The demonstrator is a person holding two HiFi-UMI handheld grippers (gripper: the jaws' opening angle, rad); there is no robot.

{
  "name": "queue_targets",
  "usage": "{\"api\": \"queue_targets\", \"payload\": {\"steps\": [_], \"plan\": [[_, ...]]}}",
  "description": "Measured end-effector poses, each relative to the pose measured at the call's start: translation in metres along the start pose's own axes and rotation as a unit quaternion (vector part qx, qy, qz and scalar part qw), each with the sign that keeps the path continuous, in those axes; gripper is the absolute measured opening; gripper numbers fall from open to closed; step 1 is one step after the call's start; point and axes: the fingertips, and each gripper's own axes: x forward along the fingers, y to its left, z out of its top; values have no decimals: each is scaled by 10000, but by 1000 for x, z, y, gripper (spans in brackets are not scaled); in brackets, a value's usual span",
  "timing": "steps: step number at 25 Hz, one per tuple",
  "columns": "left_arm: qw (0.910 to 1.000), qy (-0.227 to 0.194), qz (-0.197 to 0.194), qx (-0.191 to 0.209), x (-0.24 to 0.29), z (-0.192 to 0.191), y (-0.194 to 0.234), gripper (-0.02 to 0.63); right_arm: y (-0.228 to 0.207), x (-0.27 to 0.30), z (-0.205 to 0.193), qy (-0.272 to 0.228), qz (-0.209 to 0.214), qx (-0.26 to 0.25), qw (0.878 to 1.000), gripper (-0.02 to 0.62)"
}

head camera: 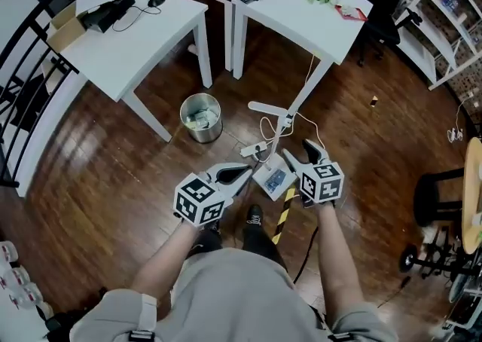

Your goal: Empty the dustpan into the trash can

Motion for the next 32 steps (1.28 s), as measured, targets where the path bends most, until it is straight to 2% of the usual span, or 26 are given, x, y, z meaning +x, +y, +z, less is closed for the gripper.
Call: {"api": "queue_targets", "payload": {"steps": [3, 7, 11, 14, 17, 20, 24, 32], "plan": [[9999, 58, 119, -105, 23, 0, 1, 6, -35, 43, -2, 260, 146, -179, 9994, 290], [9992, 88, 336, -221, 39, 2, 9, 6, -62, 98, -2, 506, 488, -377, 9968, 296], [9972, 54, 607, -428, 39, -6, 16, 6, -66, 134, -17, 789, 907, -660, 9905, 295], [9950, 86, 788, -607, 35, -16, 20, 6, -65, 151, -31, 972, 1068, -747, 9867, 287], [9928, 49, 949, -725, 31, -20, 24, 6, -60, 156, -31, 949, 1237, -957, 9831, 126], [9913, 16, 1041, -811, 30, -25, 25, 6, -54, 151, -37, 1007, 1451, -1153, 9775, 109], [9904, -37, 1068, -872, 28, -28, 25, 6, -53, 138, -39, 1115, 1453, -1291, 9746, 100], [9939, -67, 790, -762, 36, -22, 9, 6, -50, 90, -11, 1203, 1399, -1694, 9681, 87]]}}
